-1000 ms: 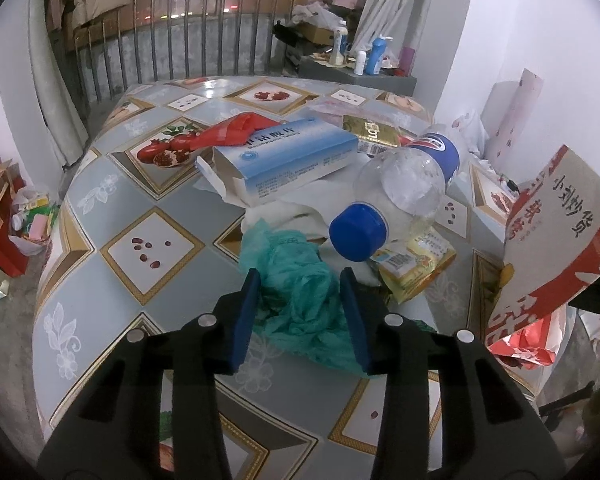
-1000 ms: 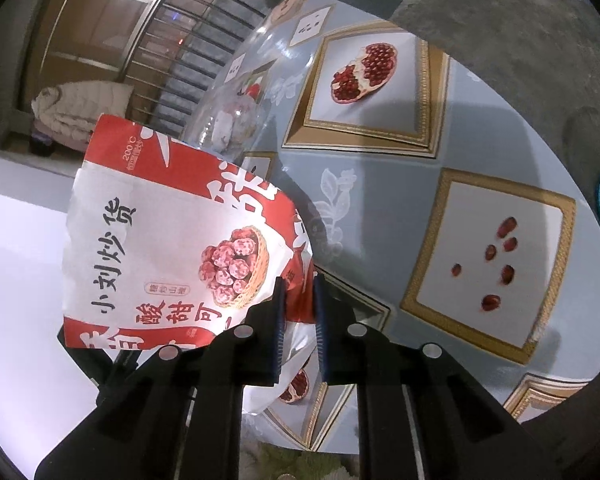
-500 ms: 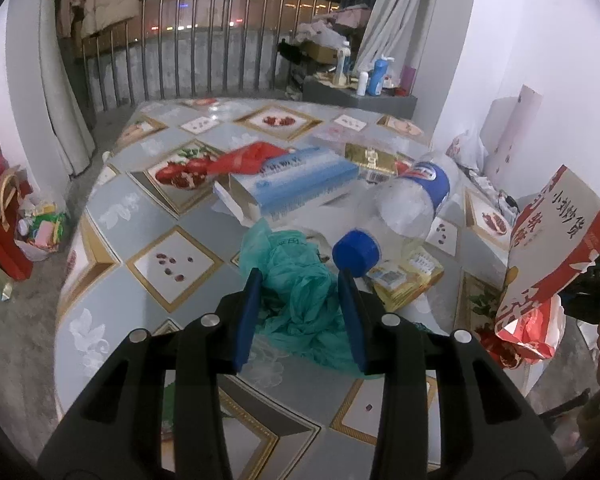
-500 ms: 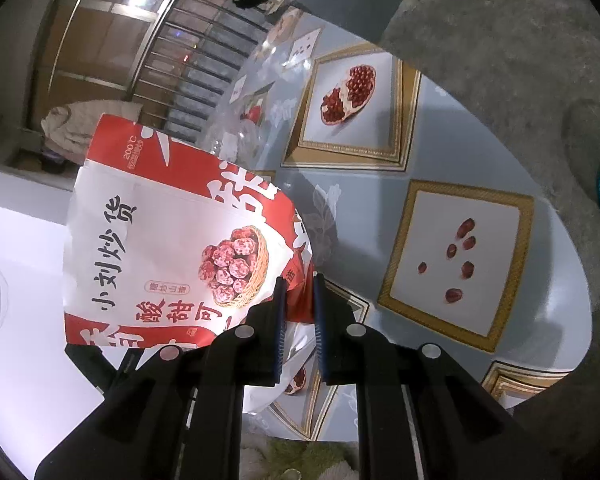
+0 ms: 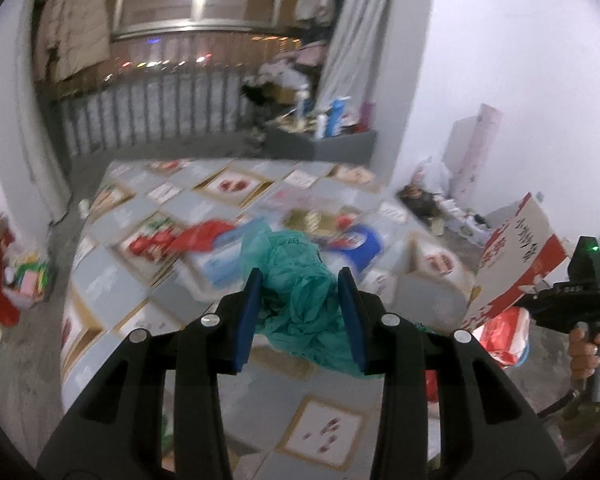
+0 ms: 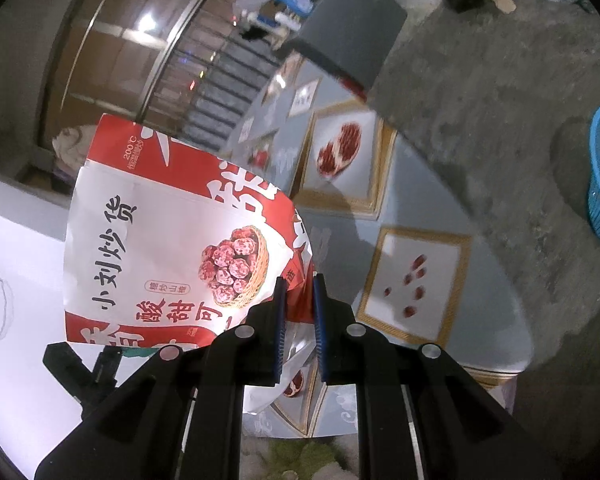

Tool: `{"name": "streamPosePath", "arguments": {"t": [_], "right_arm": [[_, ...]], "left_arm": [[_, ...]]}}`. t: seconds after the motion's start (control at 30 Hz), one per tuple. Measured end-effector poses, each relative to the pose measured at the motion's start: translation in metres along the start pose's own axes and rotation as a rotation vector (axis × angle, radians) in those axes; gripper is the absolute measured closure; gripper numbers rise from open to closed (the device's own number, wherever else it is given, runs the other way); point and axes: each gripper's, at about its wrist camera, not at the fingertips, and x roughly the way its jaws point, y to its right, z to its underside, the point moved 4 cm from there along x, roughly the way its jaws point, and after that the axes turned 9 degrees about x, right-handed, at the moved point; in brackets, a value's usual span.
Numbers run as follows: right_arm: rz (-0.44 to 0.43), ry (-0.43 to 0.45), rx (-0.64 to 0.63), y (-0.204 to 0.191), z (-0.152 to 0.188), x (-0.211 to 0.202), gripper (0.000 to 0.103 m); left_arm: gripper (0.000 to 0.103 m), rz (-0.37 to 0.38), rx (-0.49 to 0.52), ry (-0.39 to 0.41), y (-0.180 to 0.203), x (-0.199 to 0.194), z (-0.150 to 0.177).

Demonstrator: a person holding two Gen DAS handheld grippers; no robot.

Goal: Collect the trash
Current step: 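Carry the snack bag with the right gripper over the blue wastebasket, then open the right gripper to drop the snack bag into the wastebasket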

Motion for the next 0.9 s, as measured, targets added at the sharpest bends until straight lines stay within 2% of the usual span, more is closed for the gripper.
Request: {"name": "streamPosePath", "arguments": {"t": [0.2, 0.33, 0.4, 0.47, 0.57, 0.63, 0.73, 0.9], "right_arm": [[0.001, 0.147, 0.05, 0.023, -0.021, -0.062, 0.09], [0.035, 0.282, 0.112, 0.056, -0.038, -0.118, 0.09], [0.099, 0.366, 0.143, 0.077, -0.044, -0.146, 0.09], [0.2, 0.45, 0.18, 0.101, -0.049, -0.173, 0.09], [0.349, 0.555, 0.241, 0.138, -0.054, -0.204, 0.09], [0.406, 0.591, 0.298, 0.163, -0.054, -0.215, 0.09], [0.462, 0.623, 0.414, 0.21, -0.055, -0.224, 0.09], [0.51, 0.641, 0.549, 0.261, -0.063, -0.218, 0.09]], "left_arm": [[0.067, 0.141, 0.067, 0.057, 0.056, 0.017, -0.045], [0.067, 0.276, 0.118, 0.067, 0.116, 0.039, -0.072], [0.067, 0.342, 0.164, 0.063, 0.153, 0.05, -0.081], [0.067, 0.403, 0.207, 0.053, 0.188, 0.061, -0.085], [0.067, 0.509, 0.277, 0.015, 0.251, 0.082, -0.084], [0.067, 0.561, 0.317, -0.019, 0.289, 0.097, -0.081], [0.067, 0.62, 0.363, -0.08, 0.345, 0.123, -0.073], [0.067, 0.688, 0.423, -0.188, 0.43, 0.17, -0.058]]}}
